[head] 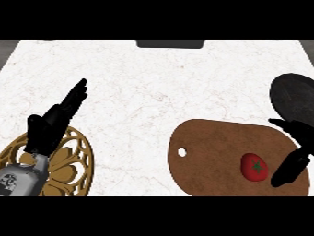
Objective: Pick the tomato from the cutting board and place it in the pan
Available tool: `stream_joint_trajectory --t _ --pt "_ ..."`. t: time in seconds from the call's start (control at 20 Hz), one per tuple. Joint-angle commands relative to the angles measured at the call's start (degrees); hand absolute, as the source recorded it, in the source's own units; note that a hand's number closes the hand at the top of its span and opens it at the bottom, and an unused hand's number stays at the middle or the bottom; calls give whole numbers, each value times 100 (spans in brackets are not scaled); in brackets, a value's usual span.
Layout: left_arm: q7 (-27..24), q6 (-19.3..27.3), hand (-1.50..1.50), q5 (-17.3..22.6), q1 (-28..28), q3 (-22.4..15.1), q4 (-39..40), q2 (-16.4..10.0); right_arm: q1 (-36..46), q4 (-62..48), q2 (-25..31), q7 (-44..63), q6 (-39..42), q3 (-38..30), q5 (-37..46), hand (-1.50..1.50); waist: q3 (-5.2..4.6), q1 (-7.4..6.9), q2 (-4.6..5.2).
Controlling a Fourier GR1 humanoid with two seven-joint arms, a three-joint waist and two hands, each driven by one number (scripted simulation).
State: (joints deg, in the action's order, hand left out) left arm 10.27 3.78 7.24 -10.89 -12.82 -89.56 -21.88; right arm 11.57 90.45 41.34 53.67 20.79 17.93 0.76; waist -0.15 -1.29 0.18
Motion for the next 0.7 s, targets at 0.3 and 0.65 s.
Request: stream_joint_trajectory --t 0.3,0.65 --pt "-47 -81 0 -179 -61 69 233 137 962 -227 -485 1783 595 637 -489 -150 8 101 -9" --pt "-24 -239 0 -61 -57 275 111 109 1120 -526 -549 1929 437 1025 -323 -150 9 78 -6"
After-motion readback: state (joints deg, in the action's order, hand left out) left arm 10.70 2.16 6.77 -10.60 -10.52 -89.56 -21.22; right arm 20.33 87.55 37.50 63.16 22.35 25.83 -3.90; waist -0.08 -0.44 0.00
